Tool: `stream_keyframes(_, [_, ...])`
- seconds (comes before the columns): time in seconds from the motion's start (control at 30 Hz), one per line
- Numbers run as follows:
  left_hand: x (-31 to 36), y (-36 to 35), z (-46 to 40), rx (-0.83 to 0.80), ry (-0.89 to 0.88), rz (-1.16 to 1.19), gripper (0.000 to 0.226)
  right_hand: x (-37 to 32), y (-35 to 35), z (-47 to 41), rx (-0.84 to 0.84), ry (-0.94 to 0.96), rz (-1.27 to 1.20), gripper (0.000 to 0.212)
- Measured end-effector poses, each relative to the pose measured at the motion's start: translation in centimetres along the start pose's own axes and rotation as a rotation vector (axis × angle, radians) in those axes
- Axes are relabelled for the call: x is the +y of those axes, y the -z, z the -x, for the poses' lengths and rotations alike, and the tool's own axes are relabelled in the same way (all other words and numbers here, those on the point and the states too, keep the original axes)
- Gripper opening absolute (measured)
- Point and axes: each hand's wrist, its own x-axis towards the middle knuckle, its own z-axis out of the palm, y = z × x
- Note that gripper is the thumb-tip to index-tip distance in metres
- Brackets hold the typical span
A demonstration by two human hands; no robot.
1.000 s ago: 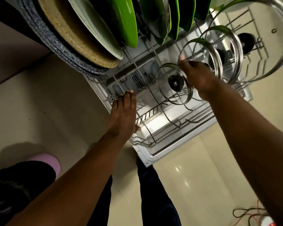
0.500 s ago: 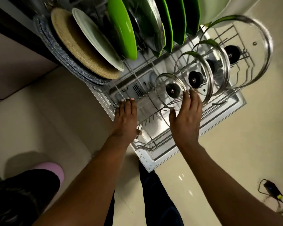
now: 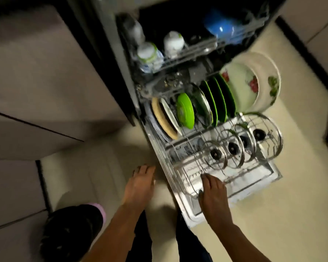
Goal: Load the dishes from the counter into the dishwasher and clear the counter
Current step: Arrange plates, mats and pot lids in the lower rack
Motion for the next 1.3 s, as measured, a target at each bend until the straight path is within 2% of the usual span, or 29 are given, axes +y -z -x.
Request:
stream_keyframes(0.17, [-4.6, 9.8, 6.5, 0.223, 0.011, -0.055, 0.037, -7.3, 7.6, -3.9, 0.107, 0.277, 0.142, 0.041])
stream_keyframes(0.33, [-9.4, 19.4, 12.5, 0.488, 0.154, -0.115, 0.042, -15.4, 13.9, -7.0, 0.293, 0.548, 0.152, 0.033])
stream_keyframes(0.4, [-11.4, 22.5, 15.2, 0.568, 0.193, -0.133, 0.032, -19.4, 15.5, -7.9, 0.374, 0.705, 0.118, 0.038])
stream_keyframes(0.5, [-14.4, 26.6, 19.3, 0.664, 0.255, -0.155, 0.029, -26.1, 17.2, -9.0, 0.471, 0.907, 0.100, 0.045])
stream_keyframes(0.63, [-18.5, 31.3, 25.3, 0.766, 0.390, -0.131, 0.033, -35.6, 19.8, -9.0, 0.468, 1.075, 0.072, 0.036])
stream_keyframes(0.8, [-23.6, 35.7, 32.2, 0.868, 0.577, -0.113, 0.025, -46.6, 22.5, -7.0, 0.405, 1.244, 0.004, 0.031])
stream_keyframes(0.93, [-28.2, 37.8, 36.5, 0.893, 0.735, -0.053, 0.029, -53.9, 25.0, -4.5, 0.407, 1.287, -0.071, 0.035])
stream_keyframes(1.1, [-33.1, 39.3, 38.8, 0.811, 0.930, 0.018, 0.049, -60.9, 26.5, -3.6, 0.345, 1.366, -0.139, 0.032])
stream_keyframes(1.3, [-40.0, 42.2, 38.4, 0.696, 1.041, 0.142, 0.070, -71.0, 26.0, -6.3, 0.286, 1.464, -0.204, 0.028])
